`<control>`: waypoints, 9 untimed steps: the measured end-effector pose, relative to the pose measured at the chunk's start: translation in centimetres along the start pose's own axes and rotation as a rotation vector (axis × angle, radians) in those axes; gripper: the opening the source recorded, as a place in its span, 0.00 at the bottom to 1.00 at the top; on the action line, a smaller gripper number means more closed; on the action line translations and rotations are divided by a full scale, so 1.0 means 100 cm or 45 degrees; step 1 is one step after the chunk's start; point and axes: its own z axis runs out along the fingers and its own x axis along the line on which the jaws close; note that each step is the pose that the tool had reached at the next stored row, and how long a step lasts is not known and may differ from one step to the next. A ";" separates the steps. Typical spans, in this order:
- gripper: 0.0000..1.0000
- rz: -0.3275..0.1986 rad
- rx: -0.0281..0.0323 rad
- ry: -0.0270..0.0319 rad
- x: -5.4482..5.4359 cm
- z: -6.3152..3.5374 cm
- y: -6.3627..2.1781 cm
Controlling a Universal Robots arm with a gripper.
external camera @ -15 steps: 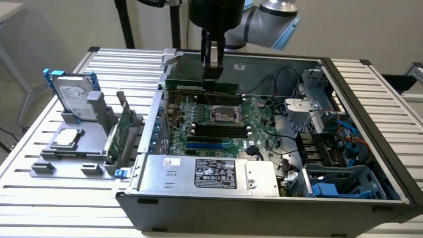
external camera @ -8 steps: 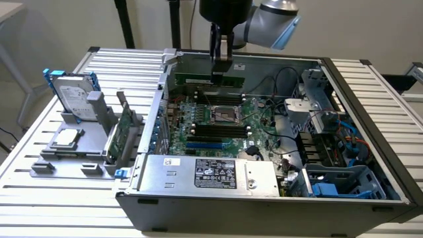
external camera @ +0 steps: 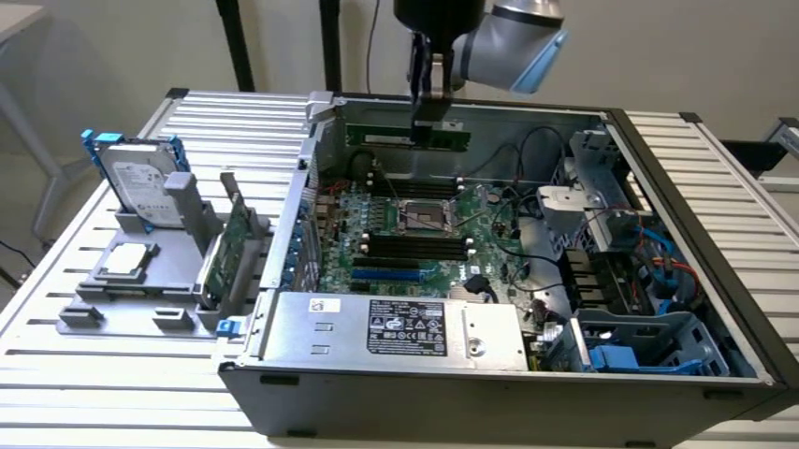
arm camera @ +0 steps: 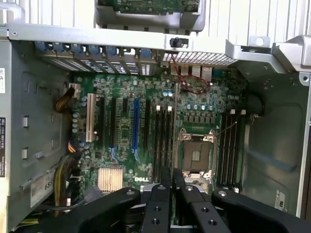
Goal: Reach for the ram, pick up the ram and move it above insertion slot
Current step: 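Pick up the ram and move it above insertion slot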
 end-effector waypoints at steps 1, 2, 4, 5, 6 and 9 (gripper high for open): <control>0.13 0.000 0.0002 -0.0002 -0.004 0.0008 -0.0017; 0.13 0.000 0.0008 -0.0001 -0.007 0.0017 -0.0032; 0.13 0.000 0.0020 -0.0002 -0.012 0.0039 -0.0063; 0.13 0.000 0.0026 -0.0001 -0.015 0.0050 -0.0079; 0.13 0.000 0.0034 0.0000 -0.017 0.0060 -0.0097; 0.13 0.000 0.0065 0.0001 -0.022 0.0083 -0.0135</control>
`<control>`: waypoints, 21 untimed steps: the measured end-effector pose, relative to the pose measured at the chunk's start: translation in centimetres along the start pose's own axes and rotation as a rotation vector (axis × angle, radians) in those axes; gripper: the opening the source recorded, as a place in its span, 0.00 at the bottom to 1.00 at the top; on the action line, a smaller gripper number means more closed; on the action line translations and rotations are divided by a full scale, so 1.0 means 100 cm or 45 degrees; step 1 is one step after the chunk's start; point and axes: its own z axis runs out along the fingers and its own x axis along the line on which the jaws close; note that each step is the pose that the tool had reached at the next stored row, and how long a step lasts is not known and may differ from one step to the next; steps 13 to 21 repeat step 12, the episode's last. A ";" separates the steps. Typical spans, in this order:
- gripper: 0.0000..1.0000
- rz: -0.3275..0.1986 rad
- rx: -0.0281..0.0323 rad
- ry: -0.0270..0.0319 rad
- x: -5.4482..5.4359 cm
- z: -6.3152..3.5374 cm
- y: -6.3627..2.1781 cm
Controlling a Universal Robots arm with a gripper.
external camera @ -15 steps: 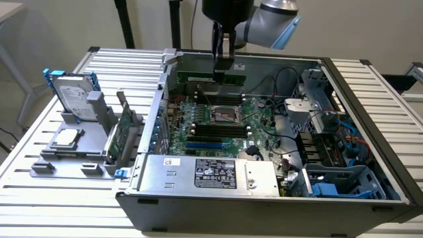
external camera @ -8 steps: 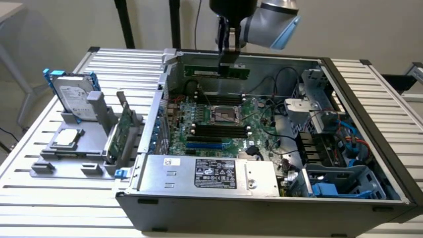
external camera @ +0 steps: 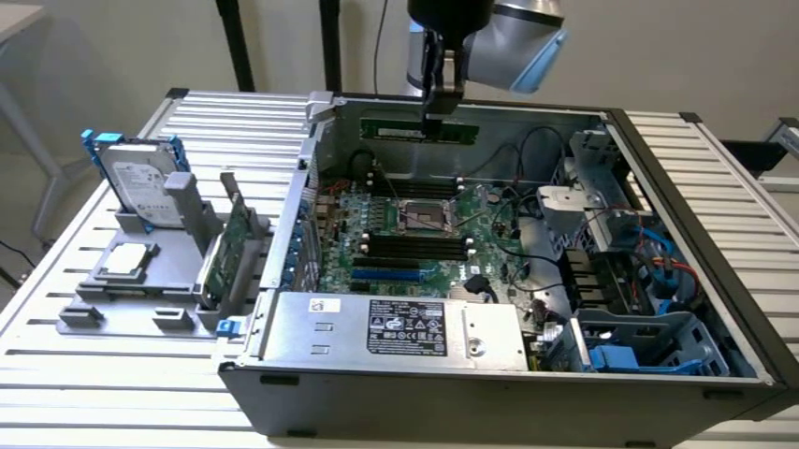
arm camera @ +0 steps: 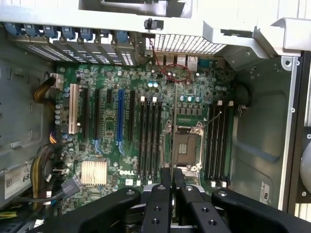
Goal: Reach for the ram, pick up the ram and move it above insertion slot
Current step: 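Pick up the ram and move it above insertion slot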
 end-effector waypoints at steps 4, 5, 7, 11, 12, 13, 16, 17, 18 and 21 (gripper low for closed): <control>0.13 0.000 0.0003 -0.0006 0.000 0.0001 -0.0004; 0.13 0.000 0.0002 -0.0006 0.000 0.0001 -0.0004; 0.13 0.000 0.0002 -0.0006 0.000 0.0001 -0.0004; 0.13 0.000 0.0002 -0.0007 0.000 0.0001 -0.0004; 0.13 0.000 0.0002 -0.0006 0.000 0.0001 -0.0004; 0.13 0.000 0.0002 -0.0006 0.000 0.0001 -0.0004; 0.13 0.000 0.0002 -0.0006 0.000 0.0001 -0.0004; 0.13 0.000 0.0002 -0.0006 0.000 0.0001 -0.0004; 0.13 0.000 0.0002 -0.0006 0.000 0.0001 -0.0004; 0.13 0.000 0.0002 -0.0006 0.000 0.0001 -0.0004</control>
